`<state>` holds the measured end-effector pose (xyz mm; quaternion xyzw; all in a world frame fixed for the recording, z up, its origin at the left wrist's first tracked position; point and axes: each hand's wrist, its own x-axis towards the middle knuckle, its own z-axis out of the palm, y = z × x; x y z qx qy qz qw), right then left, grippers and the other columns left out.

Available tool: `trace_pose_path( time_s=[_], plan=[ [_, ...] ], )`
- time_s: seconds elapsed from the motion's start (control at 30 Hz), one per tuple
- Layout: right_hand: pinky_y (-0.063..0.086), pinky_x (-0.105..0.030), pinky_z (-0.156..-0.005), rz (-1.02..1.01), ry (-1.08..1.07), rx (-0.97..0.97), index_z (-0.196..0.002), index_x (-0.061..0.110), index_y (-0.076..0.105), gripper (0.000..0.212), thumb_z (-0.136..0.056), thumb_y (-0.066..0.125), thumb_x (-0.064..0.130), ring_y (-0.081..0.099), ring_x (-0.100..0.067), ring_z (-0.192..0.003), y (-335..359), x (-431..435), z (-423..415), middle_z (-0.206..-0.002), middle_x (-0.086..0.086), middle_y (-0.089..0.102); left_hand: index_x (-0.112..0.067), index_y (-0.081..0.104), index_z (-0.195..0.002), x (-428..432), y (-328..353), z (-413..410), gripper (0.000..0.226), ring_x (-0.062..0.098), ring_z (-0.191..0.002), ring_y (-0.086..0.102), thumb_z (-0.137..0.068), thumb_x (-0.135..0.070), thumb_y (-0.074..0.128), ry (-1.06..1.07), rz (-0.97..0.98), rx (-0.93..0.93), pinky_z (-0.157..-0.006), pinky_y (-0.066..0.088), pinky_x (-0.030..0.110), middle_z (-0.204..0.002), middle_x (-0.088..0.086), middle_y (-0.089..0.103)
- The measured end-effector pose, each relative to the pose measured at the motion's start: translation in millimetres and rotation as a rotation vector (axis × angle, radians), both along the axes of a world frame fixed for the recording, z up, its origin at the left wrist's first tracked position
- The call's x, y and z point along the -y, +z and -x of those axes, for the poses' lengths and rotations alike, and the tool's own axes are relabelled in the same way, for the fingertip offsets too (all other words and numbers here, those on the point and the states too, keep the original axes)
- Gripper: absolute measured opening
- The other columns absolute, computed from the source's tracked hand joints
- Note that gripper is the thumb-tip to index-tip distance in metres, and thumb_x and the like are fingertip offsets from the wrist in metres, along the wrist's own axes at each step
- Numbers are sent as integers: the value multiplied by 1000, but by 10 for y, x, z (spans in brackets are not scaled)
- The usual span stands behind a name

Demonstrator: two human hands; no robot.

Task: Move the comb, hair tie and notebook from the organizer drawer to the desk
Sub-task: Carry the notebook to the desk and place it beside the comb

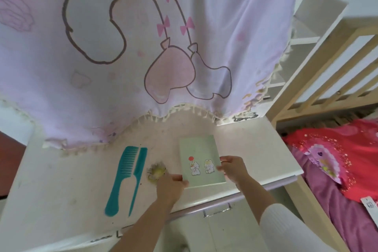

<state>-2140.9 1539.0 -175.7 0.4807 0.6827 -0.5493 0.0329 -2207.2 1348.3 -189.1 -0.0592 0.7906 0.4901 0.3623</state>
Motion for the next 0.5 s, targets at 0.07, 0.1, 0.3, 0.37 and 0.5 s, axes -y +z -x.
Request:
trace_pose_path(
  time_s=[0.07,0.1,0.3,0.37,0.5],
  plan=[
    [49,-37,-83,-32,32,39,-111,2,69,40,-72,67,-8,60,-25,-86,-66,-90,125,-101,-14,71,-17,78,-87,-109,-83,67,16,6,-54,58,-74,-12,71,-6,19,-15,-51,44,16,-65,-12,71],
    [50,-37,-83,-45,40,55,-111,3,69,41,-72,66,-8,60,-24,-85,-89,-123,177,-101,-13,71,-18,78,-87,-155,-124,102,15,5,-51,57,-74,-13,71,-14,34,-27,-46,42,15,-63,-13,70],
    [41,-26,-89,-75,59,121,-124,6,60,48,-78,61,-7,59,-24,-110,-175,-209,337,-128,-12,63,-15,79,-88,-325,-244,164,19,-6,-47,53,-70,-13,72,-26,116,-80,-38,35,6,-82,0,78],
    [42,-27,-92,-95,73,152,-126,5,59,49,-79,59,-8,57,-26,-118,-207,-209,347,-129,-13,62,-11,79,-83,-374,-268,165,16,-5,-35,45,-71,-8,69,-29,142,-102,-30,25,3,-79,2,78],
    [41,-29,-100,-146,104,200,-128,6,58,50,-79,55,-7,56,-25,-121,-257,-154,329,-130,-11,62,-10,78,-87,-375,-252,191,24,1,-38,48,-75,0,61,-75,165,-137,-28,29,7,-64,2,72]
  ],
)
